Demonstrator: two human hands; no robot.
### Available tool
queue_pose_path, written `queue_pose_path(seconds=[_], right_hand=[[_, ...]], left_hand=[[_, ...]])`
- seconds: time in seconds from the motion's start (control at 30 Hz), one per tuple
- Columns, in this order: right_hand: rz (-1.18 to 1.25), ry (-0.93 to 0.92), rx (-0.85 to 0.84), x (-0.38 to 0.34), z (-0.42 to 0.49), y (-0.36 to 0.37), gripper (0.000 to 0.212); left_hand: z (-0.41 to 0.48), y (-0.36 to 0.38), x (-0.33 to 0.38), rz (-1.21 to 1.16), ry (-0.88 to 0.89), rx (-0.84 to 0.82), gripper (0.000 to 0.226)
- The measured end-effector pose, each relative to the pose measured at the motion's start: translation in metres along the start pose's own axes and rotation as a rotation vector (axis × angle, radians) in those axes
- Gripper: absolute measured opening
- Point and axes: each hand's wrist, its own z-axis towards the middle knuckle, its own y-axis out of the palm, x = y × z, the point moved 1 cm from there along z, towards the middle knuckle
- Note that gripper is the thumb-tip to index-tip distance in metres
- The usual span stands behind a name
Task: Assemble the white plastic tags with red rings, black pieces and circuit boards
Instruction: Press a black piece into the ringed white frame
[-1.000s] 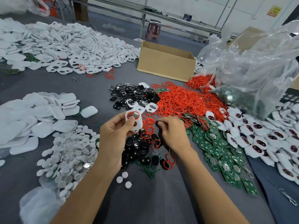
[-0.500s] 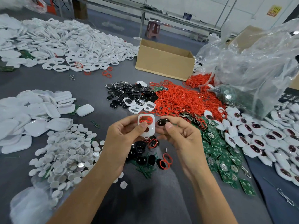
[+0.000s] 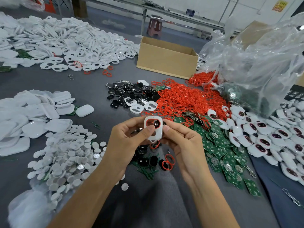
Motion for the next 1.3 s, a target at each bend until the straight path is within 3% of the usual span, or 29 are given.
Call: queue_pose_path(seconds=[0.47, 0.83, 1.1, 1.3], right_hand=[[0.039, 0.096, -0.091, -0.0001, -0.0032, 0.0028, 0.019], [0.131, 0.131, -0.095, 0.0071, 0.0007, 0.0037, 0.029], [0.138, 0.157, -0.077, 0.0068, 0.0024, 0.0018, 0.02], [0.199, 0.224, -0.155, 0.0057, 0.0034, 0.0018, 0.027]], left_hand=[[-0.0004, 0.0008, -0.0011, 0.181, 0.057, 0.047, 0.025], [-0.003, 0.0041, -0.003, 0.115, 0.036, 0.102, 0.023], [-0.0031, 0.005, -0.0045, 0.122, -0.008, 0.077, 0.02], [-0.0027, 0.0039, -0.0018, -0.059, -0.078, 0.041, 0.032]])
